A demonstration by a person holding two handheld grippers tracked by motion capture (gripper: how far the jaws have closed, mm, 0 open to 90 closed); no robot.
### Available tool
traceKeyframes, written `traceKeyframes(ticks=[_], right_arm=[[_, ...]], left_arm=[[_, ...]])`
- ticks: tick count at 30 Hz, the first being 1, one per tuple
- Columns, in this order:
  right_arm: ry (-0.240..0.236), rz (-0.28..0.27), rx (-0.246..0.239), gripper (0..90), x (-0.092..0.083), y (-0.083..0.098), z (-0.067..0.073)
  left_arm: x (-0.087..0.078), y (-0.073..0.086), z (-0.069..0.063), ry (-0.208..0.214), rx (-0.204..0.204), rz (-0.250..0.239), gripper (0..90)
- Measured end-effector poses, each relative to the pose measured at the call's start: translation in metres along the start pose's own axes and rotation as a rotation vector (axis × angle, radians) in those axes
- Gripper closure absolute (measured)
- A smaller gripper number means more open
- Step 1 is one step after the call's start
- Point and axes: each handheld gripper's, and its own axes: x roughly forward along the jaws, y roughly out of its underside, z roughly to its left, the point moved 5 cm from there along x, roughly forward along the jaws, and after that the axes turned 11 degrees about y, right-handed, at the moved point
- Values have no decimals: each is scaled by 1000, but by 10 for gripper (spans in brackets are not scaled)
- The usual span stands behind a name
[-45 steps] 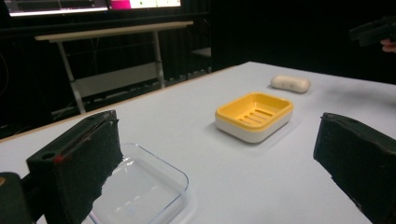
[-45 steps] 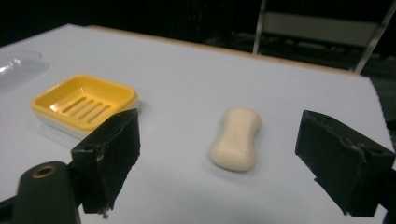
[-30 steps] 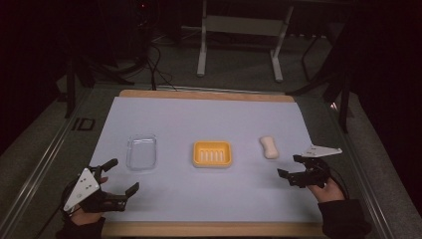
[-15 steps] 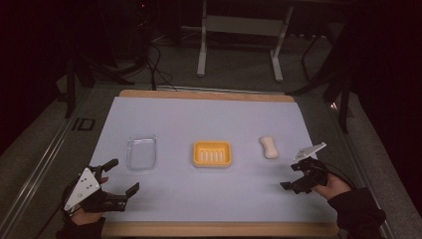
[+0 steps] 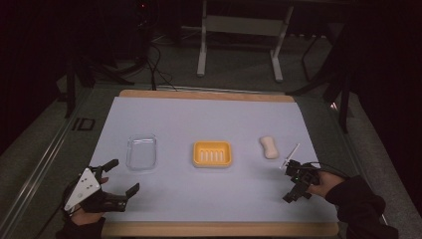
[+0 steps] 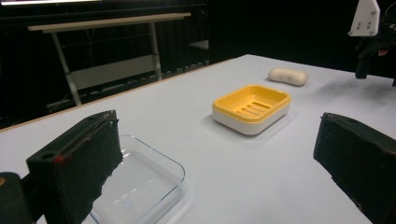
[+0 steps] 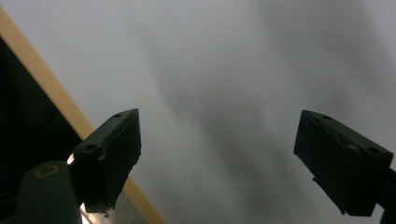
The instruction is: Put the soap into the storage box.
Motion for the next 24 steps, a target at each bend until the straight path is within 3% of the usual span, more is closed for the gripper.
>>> traceKeyframes(ticks=[3, 7, 8, 9, 11, 12, 14, 16, 20, 21, 23, 24], right_arm=[[-17, 65, -3, 149, 2, -2, 4], [52, 131, 13, 124, 3, -3, 2], [38, 163, 42, 135, 4, -2, 1], [-21, 220, 126, 128, 5, -1, 2], [-122, 306, 244, 126, 8, 1, -2], [-122, 333, 265, 125, 9, 1, -3], [-95, 344, 249, 124, 10, 1, -4], [-65, 307, 263, 115, 10, -4, -7], [-12, 260, 360, 147, 4, -15, -15], [5, 262, 407, 147, 3, -18, -18], [31, 248, 423, 146, 2, -23, -22], [20, 238, 438, 139, 1, -26, -23]], left_arm=[[0, 0, 0, 2, -2, 0, 11], [0, 0, 0, 2, -1, 2, 11], [0, 0, 0, 3, 1, 4, 12], [0, 0, 0, 3, 1, 5, 11], [0, 0, 0, 4, 0, 3, 11], [0, 0, 0, 4, -1, 0, 11], [0, 0, 0, 4, -1, -1, 12], [0, 0, 0, 4, -3, 0, 11], [0, 0, 0, 4, -4, 2, 11], [0, 0, 0, 4, -4, 2, 12], [0, 0, -1, 5, -4, 1, 12], [0, 0, 0, 4, -4, 1, 11]])
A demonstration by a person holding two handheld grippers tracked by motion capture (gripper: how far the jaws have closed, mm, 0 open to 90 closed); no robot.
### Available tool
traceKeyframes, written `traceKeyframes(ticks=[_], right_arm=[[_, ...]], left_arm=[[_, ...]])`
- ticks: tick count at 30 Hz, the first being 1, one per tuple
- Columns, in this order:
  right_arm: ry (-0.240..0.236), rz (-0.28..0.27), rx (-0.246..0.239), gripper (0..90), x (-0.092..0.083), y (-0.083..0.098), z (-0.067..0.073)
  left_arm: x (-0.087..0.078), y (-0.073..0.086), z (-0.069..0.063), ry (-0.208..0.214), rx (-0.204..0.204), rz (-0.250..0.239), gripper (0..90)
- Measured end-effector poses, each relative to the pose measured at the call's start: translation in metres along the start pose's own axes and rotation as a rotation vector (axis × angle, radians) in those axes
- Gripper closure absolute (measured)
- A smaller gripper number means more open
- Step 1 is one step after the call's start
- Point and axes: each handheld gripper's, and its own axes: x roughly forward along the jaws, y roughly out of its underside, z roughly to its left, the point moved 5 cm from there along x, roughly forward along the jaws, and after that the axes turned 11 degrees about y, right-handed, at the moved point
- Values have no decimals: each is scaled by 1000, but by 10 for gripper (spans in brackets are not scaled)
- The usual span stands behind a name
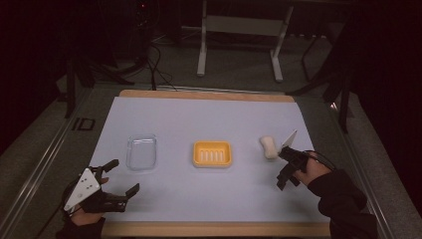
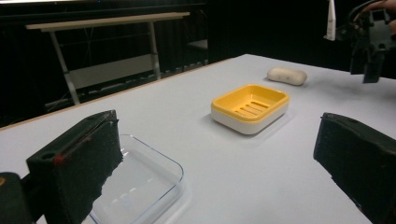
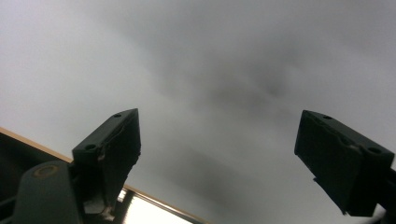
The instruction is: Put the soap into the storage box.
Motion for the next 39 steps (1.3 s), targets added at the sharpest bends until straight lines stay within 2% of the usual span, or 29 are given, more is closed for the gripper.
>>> traceKeyframes(ticks=[1, 4, 6, 7, 10, 13, 17, 19, 21, 26, 34, 39], right_arm=[[-16, -7, 3, 133, -1, -3, 1], [3, -10, 6, 105, -2, -9, 1], [-2, -20, 10, 106, -3, -14, 2], [4, -21, 21, 116, -4, -17, 1], [-23, -29, 63, 143, -6, -25, -2], [-12, -20, 98, 143, -7, -32, -6], [-5, -23, 112, 143, -9, -41, -9], [1, -37, 124, 144, -10, -46, -12], [-1, -51, 141, 183, -13, -51, -15], [33, -59, 160, 156, -17, -64, -18], [49, -74, 184, 164, -22, -85, -22], [48, -105, 232, 194, -24, -100, -27]], left_arm=[[0, 0, 0, 0, 0, 0, 11], [0, 0, 0, 1, -2, 1, 11], [0, 0, 0, 1, -1, 2, 11], [0, 0, 0, 2, -2, 2, 11], [0, 0, 0, 3, -4, 1, 11], [0, 0, 0, 4, -6, 1, 11], [0, 0, 0, 4, -6, 2, 11], [0, 0, 0, 5, -7, 3, 11], [0, 0, 0, 5, -8, 3, 11], [0, 0, 0, 7, -8, 4, 11], [0, 1, 0, 9, -4, 8, 11], [0, 1, 0, 9, -4, 7, 11]])
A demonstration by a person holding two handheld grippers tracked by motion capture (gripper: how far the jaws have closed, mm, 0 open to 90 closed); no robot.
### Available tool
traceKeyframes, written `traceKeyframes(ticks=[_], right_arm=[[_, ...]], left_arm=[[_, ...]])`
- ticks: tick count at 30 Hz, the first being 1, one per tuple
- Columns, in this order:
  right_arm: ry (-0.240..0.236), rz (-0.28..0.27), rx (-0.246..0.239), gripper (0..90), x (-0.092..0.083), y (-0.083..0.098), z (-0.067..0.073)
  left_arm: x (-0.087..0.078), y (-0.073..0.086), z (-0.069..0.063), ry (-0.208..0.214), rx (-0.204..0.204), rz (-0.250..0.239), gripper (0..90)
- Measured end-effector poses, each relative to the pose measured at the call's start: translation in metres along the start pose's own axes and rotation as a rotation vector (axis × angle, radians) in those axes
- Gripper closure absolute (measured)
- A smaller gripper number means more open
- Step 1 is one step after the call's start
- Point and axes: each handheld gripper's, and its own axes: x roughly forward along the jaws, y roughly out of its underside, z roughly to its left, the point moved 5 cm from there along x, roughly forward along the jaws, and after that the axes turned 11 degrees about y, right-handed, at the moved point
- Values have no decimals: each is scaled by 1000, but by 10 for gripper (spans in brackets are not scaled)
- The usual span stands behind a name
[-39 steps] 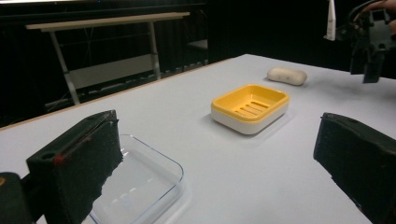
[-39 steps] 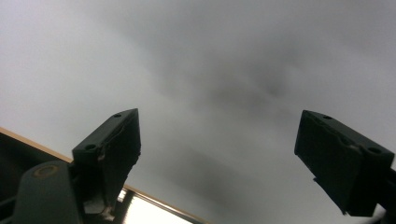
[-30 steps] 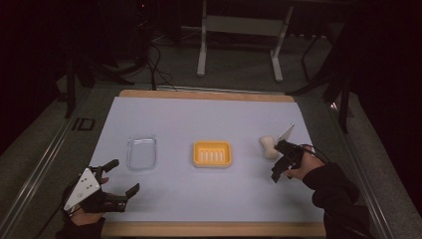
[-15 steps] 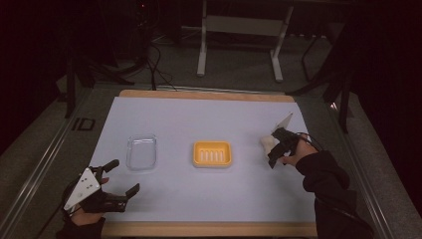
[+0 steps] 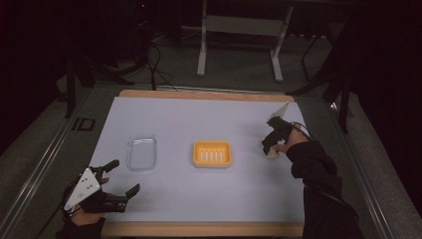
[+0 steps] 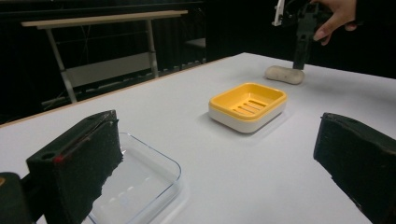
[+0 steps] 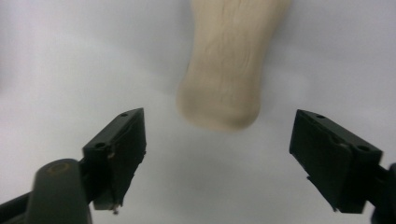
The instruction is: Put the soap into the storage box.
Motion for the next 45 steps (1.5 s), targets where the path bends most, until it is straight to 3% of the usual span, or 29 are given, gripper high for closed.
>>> traceKeyframes(ticks=[13, 18, 28, 45], right_arm=[[24, 3, 30, 230, 14, -21, 2], [28, 13, 47, 300, 20, -27, 1], [44, 32, 58, 357, 35, -33, 1], [23, 29, 58, 442, 37, -39, 0]], left_arm=[[1, 0, -1, 4, 3, 4, 11], [1, 1, -1, 7, 3, 6, 11], [1, 1, -1, 8, 5, 9, 11], [2, 2, -2, 16, 3, 17, 11]])
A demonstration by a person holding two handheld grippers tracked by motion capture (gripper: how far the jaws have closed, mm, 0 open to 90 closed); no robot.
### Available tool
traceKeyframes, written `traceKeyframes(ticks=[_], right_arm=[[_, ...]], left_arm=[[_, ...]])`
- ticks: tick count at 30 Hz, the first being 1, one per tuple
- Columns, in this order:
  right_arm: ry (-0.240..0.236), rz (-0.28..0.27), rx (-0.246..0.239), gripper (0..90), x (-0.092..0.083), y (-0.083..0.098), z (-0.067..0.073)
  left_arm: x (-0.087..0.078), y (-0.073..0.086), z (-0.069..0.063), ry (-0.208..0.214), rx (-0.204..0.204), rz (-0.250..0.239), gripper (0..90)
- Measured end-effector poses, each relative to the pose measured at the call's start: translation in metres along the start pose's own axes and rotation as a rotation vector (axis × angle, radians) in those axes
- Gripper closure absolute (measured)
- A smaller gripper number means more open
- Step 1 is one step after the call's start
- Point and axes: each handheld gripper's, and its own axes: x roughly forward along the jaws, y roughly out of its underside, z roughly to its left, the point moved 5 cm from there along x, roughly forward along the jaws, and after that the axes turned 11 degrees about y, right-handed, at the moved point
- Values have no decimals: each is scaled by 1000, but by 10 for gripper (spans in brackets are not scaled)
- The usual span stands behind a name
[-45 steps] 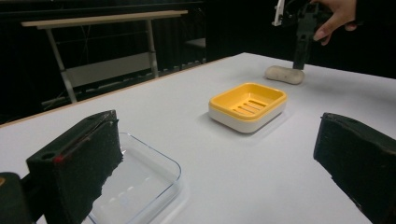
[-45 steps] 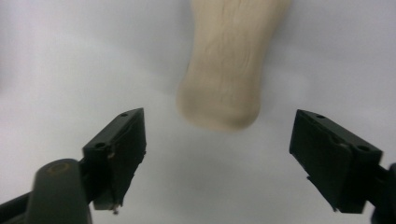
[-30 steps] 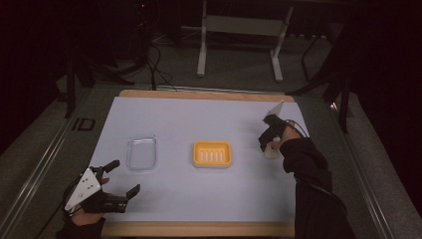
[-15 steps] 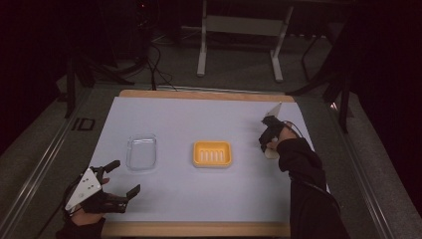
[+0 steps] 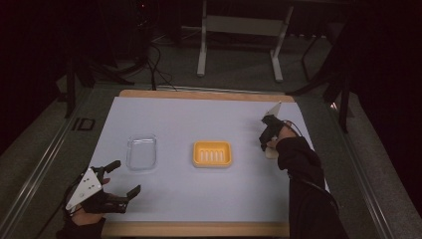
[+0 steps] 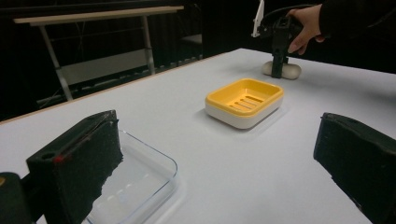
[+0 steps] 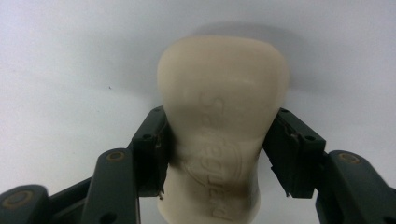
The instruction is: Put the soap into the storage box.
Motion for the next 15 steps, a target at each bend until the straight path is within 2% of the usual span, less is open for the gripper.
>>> traceKeyframes(ticks=[2, 4, 6, 7, 8, 9, 12, 14, 15], right_arm=[[4, 1, -4, 445, 0, 0, 0], [7, -13, -36, 457, 0, 1, 1], [9, -19, -85, 489, 0, 2, -1], [9, -19, -85, 489, 0, 2, -1], [2, -23, -126, 493, -1, 2, -2], [1, -23, -148, 493, -1, 3, -2], [11, -13, -199, 495, -1, 5, -2], [11, -15, -207, 495, -1, 5, -2], [10, -26, -239, 495, -1, 6, -3]], left_arm=[[0, 0, 0, 1, 1, 2, 11], [0, 0, 0, 1, 2, 4, 11], [0, 0, 0, 0, 2, 3, 11], [0, 0, 0, 0, 2, 3, 11], [0, 0, 0, -1, -1, 1, 11], [0, 0, 0, -2, -1, 0, 11], [0, 0, 1, -2, -4, 0, 11], [1, 0, 1, -2, -4, 1, 11], [1, 0, 1, -1, -5, 3, 11]])
